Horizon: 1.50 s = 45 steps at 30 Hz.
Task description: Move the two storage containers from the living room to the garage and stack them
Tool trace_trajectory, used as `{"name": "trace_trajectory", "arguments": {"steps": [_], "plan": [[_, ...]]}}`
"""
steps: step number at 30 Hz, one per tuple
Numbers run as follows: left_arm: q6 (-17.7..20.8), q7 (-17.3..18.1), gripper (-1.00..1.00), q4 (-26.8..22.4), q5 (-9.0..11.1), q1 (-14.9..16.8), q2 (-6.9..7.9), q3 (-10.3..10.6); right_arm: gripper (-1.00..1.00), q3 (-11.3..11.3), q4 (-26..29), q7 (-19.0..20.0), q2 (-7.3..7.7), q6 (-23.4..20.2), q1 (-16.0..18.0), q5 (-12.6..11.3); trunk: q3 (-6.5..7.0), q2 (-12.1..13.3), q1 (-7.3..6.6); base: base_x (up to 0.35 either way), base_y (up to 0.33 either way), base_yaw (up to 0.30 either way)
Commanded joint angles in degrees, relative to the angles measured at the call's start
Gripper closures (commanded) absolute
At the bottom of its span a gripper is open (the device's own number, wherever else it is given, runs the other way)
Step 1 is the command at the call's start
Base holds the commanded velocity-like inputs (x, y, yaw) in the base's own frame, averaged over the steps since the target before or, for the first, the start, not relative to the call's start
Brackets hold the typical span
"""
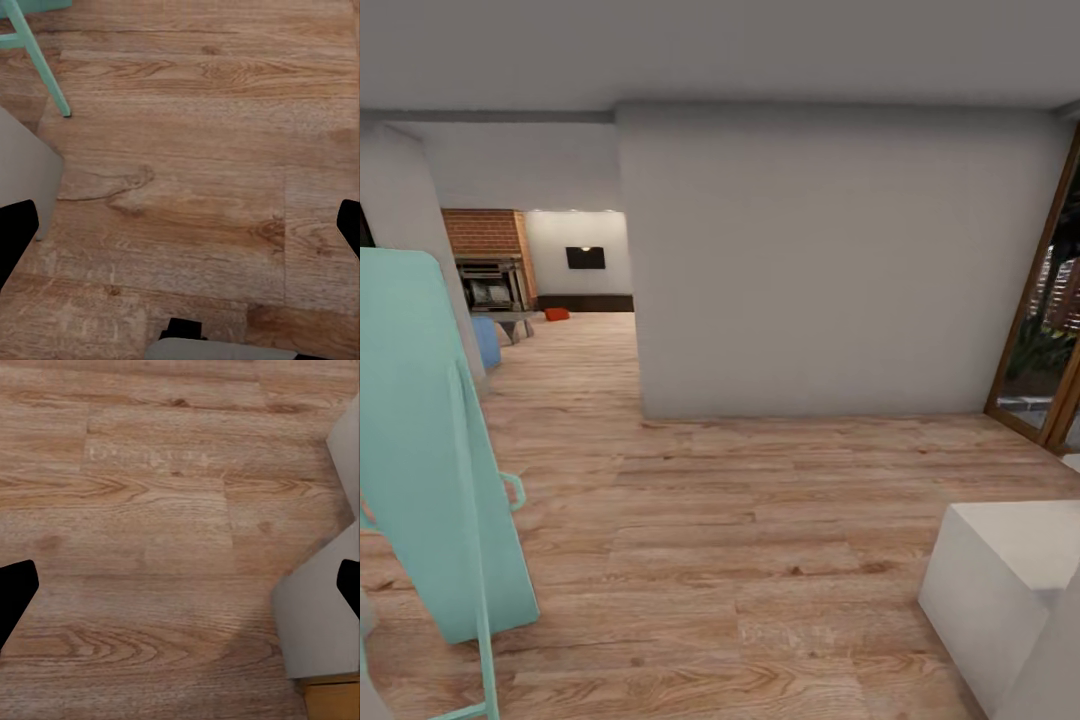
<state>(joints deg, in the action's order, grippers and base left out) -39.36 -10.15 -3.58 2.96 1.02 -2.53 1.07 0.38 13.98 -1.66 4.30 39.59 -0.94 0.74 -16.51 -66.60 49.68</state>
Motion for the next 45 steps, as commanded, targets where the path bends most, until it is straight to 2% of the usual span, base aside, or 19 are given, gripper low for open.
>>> {"name": "trace_trajectory", "arguments": {"steps": [1, 7, 15, 24, 30, 45], "plan": [[-0.2, 0.0, -1.0, 0.0, 0.3, 0.0, 0.02, 0.2, -1.0, 0.1, 0.1, -0.1, 0.01, 0.0, 0.0, 0.1, -0.05, 0.0, 0.04, 0.325, 0.0, 0.0], [-0.1, 0.0, -1.0, 0.0, 0.4, 0.0, 0.08, 0.2, -1.0, 0.2, 0.1, 0.2, 0.01, 0.0, 0.0, 0.2, -0.05, 0.0, 0.04, 0.325, 0.0, 0.021], [-0.1, 0.0, -1.0, 0.0, 0.5, 0.0, 0.04, 0.2, -1.0, 0.3, 0.1, 0.3, 0.01, 0.0, 0.0, 0.3, -0.05, 0.0, 0.04, 0.325, 0.0, 0.222], [-0.1, 0.0, -1.0, 0.0, 0.6, 0.0, -0.02, 0.2, -1.0, 0.3, 0.1, 0.3, 0.01, 0.0, 0.0, 0.4, -0.05, 0.0, 0.04, 0.325, 0.0, 0.051], [-0.1, 0.0, -1.0, 0.0, 0.6, 0.0, -0.01, 0.2, -1.0, 0.3, 0.1, 0.3, 0.01, 0.0, 0.0, 0.4, -0.05, 0.0, 0.04, 0.325, 0.0, 0.213], [0.0, -0.1, -1.0, 0.0, 0.6, 0.0, 0.08, 0.2, -1.0, 0.2, 0.1, 0.2, 0.01, 0.0, 0.0, 0.4, -0.05, 0.0, 0.04, 0.325, 0.0, 0.018]]}}
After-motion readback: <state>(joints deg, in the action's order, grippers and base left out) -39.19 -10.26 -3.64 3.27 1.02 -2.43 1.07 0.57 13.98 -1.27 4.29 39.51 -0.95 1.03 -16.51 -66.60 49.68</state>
